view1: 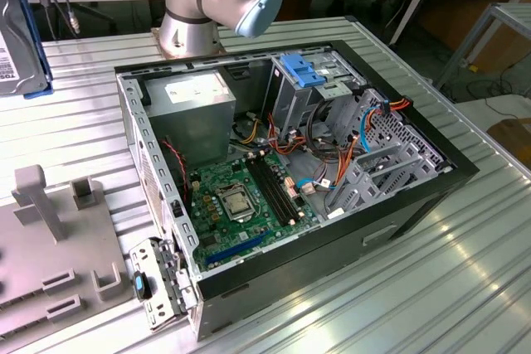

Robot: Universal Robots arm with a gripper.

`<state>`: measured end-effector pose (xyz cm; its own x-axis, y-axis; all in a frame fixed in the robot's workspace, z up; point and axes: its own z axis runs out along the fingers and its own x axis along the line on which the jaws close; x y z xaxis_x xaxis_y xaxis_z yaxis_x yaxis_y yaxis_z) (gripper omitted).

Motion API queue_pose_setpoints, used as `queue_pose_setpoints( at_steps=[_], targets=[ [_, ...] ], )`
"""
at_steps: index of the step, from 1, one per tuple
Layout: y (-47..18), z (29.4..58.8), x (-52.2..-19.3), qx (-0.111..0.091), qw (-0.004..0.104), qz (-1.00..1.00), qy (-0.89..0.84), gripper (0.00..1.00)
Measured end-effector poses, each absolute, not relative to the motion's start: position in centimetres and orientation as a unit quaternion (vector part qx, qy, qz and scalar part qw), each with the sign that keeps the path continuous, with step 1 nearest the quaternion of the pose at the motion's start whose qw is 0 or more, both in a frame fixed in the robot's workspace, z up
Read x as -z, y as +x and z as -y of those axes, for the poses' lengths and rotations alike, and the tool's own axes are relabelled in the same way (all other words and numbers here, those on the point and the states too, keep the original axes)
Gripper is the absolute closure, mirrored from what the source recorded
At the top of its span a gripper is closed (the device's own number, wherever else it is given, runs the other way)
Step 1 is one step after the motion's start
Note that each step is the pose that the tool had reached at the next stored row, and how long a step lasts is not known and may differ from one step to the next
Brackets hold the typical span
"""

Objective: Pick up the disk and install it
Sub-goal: 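Pick up the disk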

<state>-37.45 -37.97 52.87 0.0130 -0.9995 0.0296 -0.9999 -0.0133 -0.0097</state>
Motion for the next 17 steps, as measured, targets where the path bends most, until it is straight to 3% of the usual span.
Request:
queue_pose_setpoints(
  at_steps=[17],
  targets=[
    [-31.1, 38.0, -52.8, -0.014, 0.007, 0.702, 0.712, 0.63]
  ],
)
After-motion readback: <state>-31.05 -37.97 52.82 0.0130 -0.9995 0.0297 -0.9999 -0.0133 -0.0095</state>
